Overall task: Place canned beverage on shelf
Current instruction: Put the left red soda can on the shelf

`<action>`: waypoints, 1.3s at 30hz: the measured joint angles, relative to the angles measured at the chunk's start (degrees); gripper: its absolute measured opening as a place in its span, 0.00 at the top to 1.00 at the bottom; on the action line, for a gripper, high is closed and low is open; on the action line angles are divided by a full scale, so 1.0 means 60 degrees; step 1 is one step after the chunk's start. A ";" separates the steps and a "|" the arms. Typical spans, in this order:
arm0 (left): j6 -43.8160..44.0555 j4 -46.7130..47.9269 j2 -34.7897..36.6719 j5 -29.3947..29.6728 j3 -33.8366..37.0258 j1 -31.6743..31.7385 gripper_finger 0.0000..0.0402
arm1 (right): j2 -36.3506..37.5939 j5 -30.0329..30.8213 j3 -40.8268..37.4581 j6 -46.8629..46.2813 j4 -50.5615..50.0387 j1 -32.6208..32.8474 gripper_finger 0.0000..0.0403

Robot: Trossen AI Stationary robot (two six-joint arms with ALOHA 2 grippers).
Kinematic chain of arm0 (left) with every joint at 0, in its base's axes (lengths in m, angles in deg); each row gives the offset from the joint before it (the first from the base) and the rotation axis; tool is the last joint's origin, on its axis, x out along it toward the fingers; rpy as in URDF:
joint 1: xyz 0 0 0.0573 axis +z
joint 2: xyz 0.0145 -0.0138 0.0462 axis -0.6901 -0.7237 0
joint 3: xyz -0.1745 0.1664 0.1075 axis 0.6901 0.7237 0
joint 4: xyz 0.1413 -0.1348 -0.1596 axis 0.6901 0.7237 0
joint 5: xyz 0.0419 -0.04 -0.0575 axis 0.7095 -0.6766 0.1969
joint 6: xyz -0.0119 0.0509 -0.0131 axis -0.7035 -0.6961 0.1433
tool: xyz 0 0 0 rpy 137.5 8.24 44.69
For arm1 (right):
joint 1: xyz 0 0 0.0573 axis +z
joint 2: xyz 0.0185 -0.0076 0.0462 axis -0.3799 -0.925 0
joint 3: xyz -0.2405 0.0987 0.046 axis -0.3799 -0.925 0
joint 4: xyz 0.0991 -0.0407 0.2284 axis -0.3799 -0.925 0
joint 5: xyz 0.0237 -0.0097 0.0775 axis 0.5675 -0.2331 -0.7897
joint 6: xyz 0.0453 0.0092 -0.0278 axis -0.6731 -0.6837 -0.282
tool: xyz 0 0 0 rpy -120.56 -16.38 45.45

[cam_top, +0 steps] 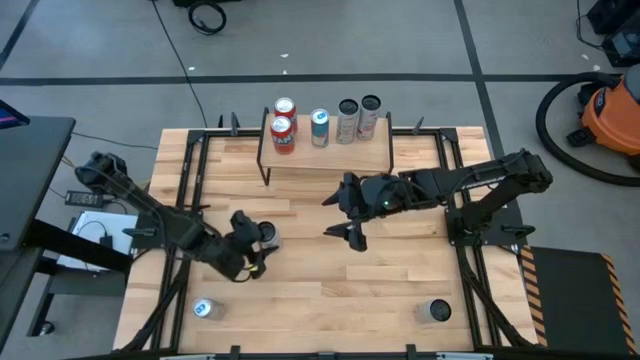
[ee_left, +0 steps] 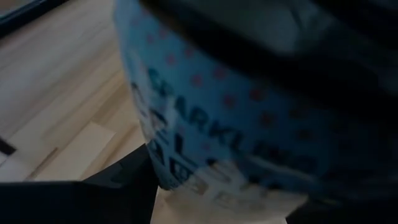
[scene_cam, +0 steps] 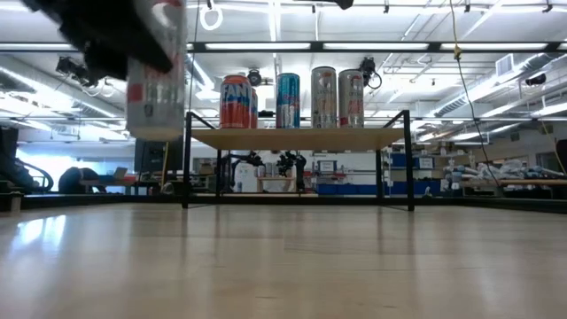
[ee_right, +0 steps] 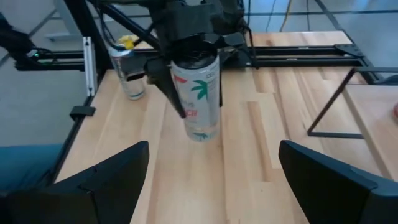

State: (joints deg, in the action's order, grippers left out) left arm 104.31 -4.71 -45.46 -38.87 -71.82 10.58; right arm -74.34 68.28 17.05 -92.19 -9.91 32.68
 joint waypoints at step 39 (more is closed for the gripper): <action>-0.4170 -0.0513 -0.0086 -0.6292 -0.1570 0.4087 0.35 | -0.0608 -0.2467 0.1040 -0.0273 -0.0511 -0.1323 0.08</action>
State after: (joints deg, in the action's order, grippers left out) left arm 79.28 -7.79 -45.97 -76.62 -81.24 35.10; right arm -77.99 53.48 23.29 -93.83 -12.98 24.74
